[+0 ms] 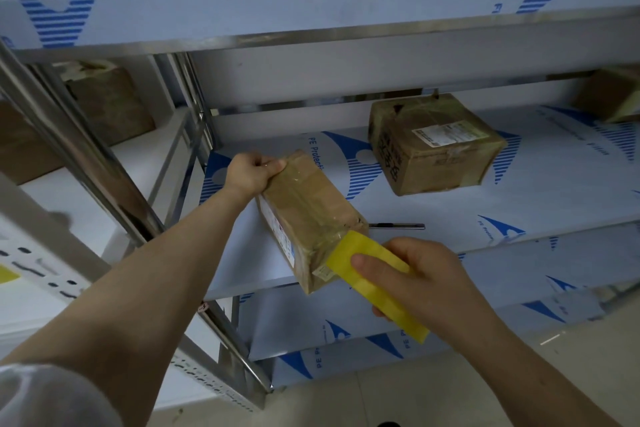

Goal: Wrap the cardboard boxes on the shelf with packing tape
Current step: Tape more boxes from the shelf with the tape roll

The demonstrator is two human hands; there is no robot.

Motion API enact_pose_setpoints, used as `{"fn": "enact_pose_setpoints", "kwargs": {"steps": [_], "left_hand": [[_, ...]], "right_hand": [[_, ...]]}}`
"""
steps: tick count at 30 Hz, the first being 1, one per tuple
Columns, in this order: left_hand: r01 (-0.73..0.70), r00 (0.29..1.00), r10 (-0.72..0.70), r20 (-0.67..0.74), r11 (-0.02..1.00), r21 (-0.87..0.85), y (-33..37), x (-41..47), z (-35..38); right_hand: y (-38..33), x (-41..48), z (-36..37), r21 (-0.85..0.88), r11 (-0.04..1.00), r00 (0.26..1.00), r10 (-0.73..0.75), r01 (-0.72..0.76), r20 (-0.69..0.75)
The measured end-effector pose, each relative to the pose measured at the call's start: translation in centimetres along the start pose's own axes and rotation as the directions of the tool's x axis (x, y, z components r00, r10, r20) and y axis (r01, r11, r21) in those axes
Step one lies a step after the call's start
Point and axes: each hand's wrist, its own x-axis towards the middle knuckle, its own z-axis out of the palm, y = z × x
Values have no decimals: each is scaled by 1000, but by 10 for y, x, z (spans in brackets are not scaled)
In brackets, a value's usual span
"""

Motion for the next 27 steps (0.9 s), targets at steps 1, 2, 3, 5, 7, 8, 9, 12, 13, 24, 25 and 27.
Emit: {"fn": "enact_pose_setpoints", "kwargs": {"steps": [1,2,3,5,7,8,9,12,13,24,25,27], "left_hand": [[-3,1000,3,-3,1000,-3,-1,-1,0],[-10,1000,10,-6,1000,-5,0,-2,0],[-13,1000,13,-5,1000,-8,0,-2,1],[-8,1000,8,1,1000,-20,-1,-1,1],[0,1000,0,1,1000,-23,-1,-1,0],[-3,1000,3,1,1000,-21,-2,0,1],[-8,1000,8,3,1000,-17,-2,1,1],[-25,1000,25,11,1000,8,-2,0,2],[-34,999,33,16,999,30,-1,0,2],[-10,926,-77,369,974,227,23,2,-11],[-20,930,-62,361,975,220,22,4,-10],[-33,937,-41,347,978,206,18,8,-9]], "right_hand": [[-3,-1,0,3,1000,999,-31,31,-11],[-5,-2,-1,-8,998,998,-56,56,-24],[-7,-3,-2,-36,997,997,-74,73,-29],[-5,-3,-4,-102,992,996,-78,75,-33],[4,-1,-4,-120,992,998,-39,34,-43],[11,1,-3,-109,994,999,-10,5,-44],[19,2,-2,-99,995,999,23,-27,-42],[38,6,6,-60,993,995,95,-98,-41],[43,6,10,-44,994,994,101,-103,-51],[49,16,15,29,993,992,117,-115,-50],[49,16,15,32,992,991,122,-121,-46],[47,15,14,39,991,991,126,-125,-38]]}}
